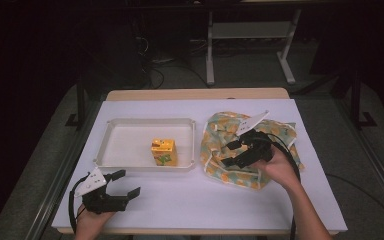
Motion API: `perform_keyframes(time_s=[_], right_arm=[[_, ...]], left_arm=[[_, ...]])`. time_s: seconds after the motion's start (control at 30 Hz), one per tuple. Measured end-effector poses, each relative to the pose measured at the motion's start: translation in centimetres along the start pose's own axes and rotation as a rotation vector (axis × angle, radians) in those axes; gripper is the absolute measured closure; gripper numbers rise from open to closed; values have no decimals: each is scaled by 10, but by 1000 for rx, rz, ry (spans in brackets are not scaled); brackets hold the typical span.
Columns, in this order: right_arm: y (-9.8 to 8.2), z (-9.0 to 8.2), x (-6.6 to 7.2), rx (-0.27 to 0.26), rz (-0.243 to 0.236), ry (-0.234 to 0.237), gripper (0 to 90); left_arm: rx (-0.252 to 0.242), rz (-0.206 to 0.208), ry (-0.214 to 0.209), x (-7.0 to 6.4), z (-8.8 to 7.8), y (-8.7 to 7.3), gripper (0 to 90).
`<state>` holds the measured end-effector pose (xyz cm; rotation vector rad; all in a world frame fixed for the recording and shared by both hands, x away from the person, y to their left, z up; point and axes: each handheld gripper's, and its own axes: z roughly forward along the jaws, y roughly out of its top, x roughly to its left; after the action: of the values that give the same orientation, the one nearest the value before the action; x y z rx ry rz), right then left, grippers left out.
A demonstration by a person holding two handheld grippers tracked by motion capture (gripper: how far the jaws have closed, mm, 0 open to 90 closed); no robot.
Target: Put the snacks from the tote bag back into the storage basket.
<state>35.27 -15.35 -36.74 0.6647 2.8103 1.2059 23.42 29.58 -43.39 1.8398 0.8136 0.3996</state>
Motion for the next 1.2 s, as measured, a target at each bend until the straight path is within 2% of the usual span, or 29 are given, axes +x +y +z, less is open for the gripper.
perform_keyframes(time_s=[0.5, 0.83, 1.2], right_arm=[[-26, -13, 1, -20, 49, -9, 313], [-43, -21, 2, -32, 58, -22, 310], [-63, -27, 7, -36, 78, -31, 300]], left_arm=[[8, -4, -3, -1, 1, 0, 148], [15, 9, -5, 0, 2, 0, 148], [15, 6, -6, 0, 3, 0, 148]])
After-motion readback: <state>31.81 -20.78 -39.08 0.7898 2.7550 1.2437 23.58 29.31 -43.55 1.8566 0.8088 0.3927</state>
